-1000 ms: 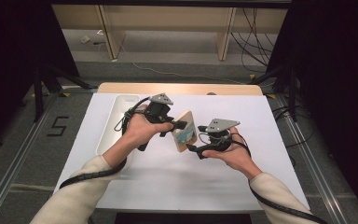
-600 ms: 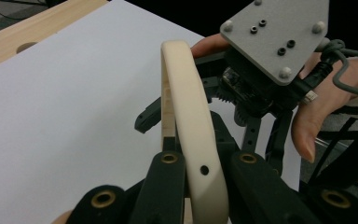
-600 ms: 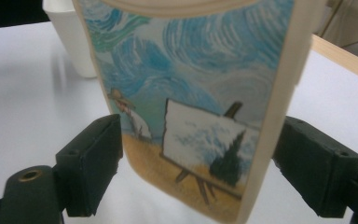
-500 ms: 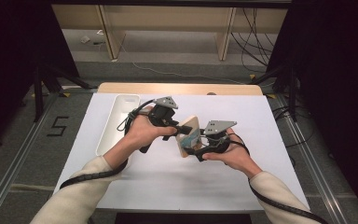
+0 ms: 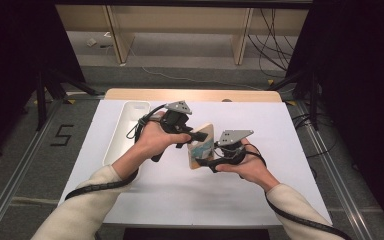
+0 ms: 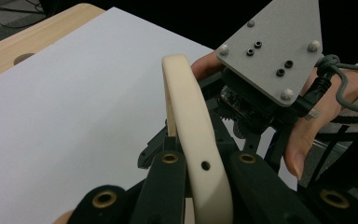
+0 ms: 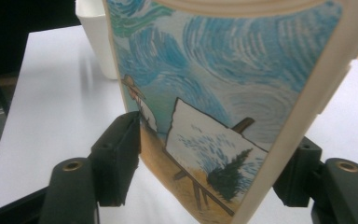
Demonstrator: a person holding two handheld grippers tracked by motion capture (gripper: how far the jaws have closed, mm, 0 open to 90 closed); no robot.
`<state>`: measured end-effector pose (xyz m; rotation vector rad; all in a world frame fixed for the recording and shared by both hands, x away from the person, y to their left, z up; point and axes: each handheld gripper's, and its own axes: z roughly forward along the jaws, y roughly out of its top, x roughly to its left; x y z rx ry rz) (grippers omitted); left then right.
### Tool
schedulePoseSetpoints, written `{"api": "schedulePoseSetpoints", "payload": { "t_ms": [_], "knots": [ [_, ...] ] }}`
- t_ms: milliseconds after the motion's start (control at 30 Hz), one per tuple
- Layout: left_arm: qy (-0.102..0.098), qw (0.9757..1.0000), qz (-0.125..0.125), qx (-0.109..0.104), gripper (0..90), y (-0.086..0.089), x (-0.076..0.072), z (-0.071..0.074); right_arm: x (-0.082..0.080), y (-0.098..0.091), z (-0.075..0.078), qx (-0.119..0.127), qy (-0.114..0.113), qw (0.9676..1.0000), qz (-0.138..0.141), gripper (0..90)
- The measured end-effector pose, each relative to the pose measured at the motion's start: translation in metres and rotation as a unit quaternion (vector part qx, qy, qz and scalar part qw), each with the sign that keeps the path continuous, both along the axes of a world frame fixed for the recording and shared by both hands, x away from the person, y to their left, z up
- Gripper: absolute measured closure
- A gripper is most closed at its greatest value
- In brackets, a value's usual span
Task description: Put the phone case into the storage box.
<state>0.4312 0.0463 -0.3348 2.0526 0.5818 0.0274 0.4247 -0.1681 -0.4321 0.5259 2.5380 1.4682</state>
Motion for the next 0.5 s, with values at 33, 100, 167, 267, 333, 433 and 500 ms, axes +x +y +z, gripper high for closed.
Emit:
{"api": "schedulePoseSetpoints", "payload": {
  "t_ms": [33,100,167,267,333,433,500],
  "knots": [
    [-0.001,1.0000,0.000,0.001,86.8,0.0000,-0.0004,0.0002,-0.0003,-0.0001,0.0001,0.001,0.001,1.0000,-0.004,38.3],
    [-0.002,1.0000,0.001,-0.004,87.0,-0.0007,-0.0012,-0.0002,-0.0007,-0.0003,0.0002,0.004,0.005,1.0000,-0.006,41.1],
    [-0.004,1.0000,0.003,-0.007,87.3,-0.0007,-0.0015,-0.0008,-0.0008,-0.0007,0.0004,0.003,0.006,0.9999,-0.009,45.0],
    [-0.004,0.9999,0.007,-0.011,87.8,0.0001,-0.0015,-0.0019,-0.0004,-0.0010,0.0006,0.007,0.016,0.9998,-0.010,48.4],
    [-0.005,0.9999,0.009,-0.013,88.3,0.0007,-0.0012,-0.0024,-0.0001,-0.0008,0.0005,0.008,0.018,0.9997,-0.011,51.5],
    [-0.005,0.9998,0.011,-0.012,88.8,0.0012,-0.0011,-0.0028,0.0004,-0.0003,0.0013,0.005,0.028,0.9996,-0.007,55.9],
    [-0.008,0.9998,0.012,-0.011,88.8,0.0014,-0.0013,-0.0030,0.0012,-0.0003,0.0015,0.004,0.030,0.9995,-0.005,59.2]
  ]
}}
